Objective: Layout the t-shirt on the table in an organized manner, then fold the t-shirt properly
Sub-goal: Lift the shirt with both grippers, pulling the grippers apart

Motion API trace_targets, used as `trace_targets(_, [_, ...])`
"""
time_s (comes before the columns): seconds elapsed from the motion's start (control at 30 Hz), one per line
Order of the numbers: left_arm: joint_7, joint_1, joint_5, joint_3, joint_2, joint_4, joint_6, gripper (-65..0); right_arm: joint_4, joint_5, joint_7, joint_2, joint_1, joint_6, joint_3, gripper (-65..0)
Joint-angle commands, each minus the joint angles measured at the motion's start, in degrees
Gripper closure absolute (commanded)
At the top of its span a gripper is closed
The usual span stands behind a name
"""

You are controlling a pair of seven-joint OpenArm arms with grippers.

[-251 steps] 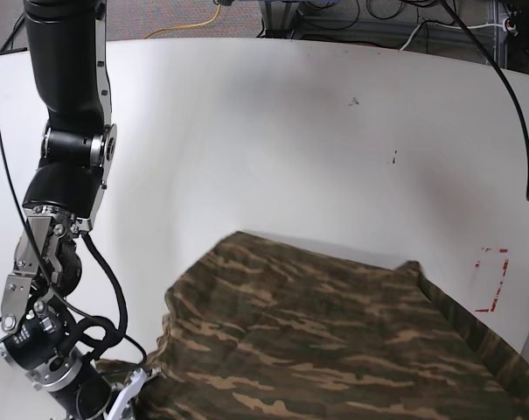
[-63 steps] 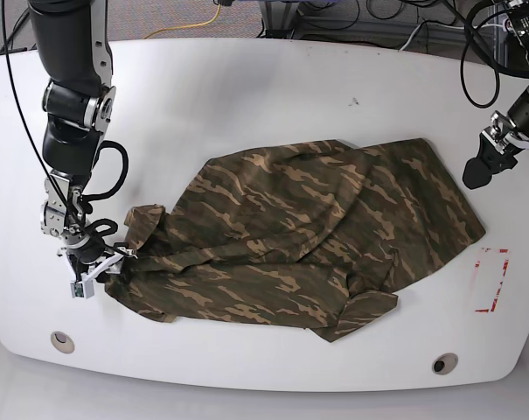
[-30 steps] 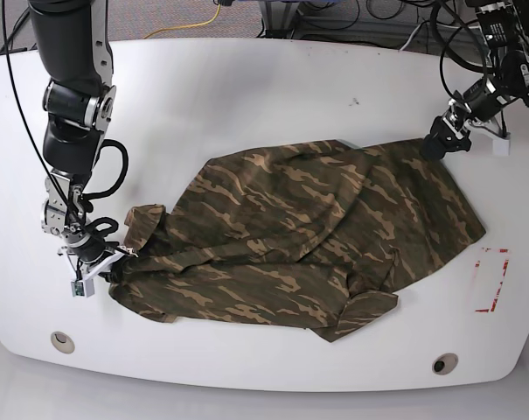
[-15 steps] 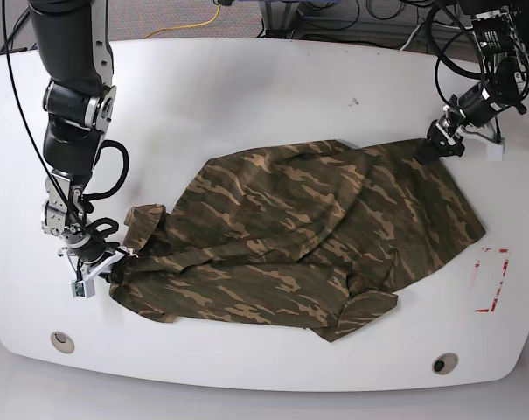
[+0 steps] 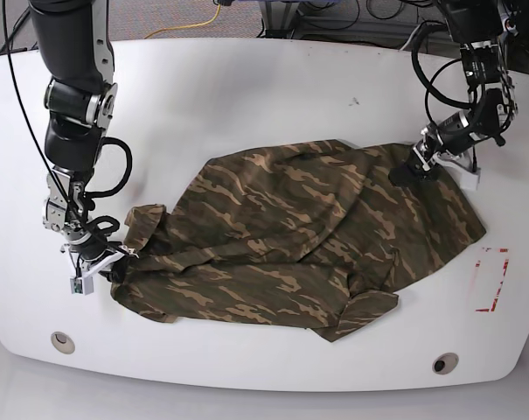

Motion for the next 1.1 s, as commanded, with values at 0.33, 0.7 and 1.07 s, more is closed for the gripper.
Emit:
trace_targets(0.33, [0.88, -1.41, 1.47, 0.18, 1.49, -0.57, 0.31, -0.6, 1.18, 0.65, 1.22, 1.04, 1.30, 0.30, 0.10, -0.3])
trace_targets(0.7, [2.55, -1.41, -5.39, 0.18, 0.96, 6.38, -3.30, 0.0, 4.87, 0.56, 0.69, 1.13, 1.30, 0.30, 0.01, -0.2])
trace_targets(1.07, [2.55, -3.34, -12.33, 0.18, -7.74, 12.01, -6.73, 0.0, 26.41, 1.00, -11.79, 0.95, -2.57, 0.30, 0.19, -0.2])
